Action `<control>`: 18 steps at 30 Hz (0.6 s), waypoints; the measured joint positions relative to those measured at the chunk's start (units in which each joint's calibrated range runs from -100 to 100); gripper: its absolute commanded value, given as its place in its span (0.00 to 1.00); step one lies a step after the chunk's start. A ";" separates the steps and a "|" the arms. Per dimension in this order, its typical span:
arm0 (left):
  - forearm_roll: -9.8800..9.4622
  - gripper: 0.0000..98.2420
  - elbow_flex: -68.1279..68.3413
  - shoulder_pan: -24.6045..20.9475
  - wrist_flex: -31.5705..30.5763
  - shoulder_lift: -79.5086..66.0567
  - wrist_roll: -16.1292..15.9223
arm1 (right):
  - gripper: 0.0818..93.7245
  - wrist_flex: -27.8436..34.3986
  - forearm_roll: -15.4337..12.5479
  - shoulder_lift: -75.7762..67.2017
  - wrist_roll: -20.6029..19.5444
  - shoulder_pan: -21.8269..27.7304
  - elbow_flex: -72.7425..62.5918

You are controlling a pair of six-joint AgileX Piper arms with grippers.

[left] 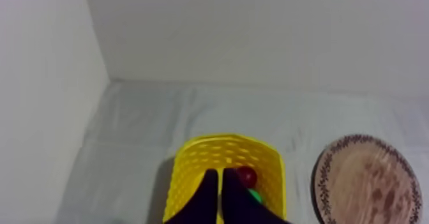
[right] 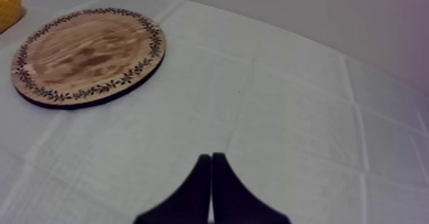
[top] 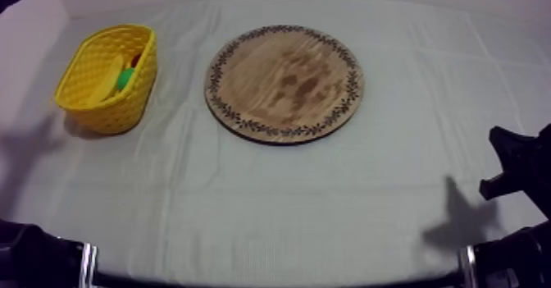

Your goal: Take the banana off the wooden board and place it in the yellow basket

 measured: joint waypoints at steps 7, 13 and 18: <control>-0.56 0.00 16.94 -0.90 -6.49 -17.28 -0.27 | 0.00 0.00 0.00 0.00 0.00 0.00 0.00; -0.56 0.00 31.26 -1.24 -11.10 -29.97 -0.84 | 0.00 -0.02 0.00 0.00 0.00 0.00 0.00; -1.62 0.00 40.90 -1.19 -13.54 -38.11 -0.89 | 0.00 -0.02 0.00 0.00 0.00 0.00 0.00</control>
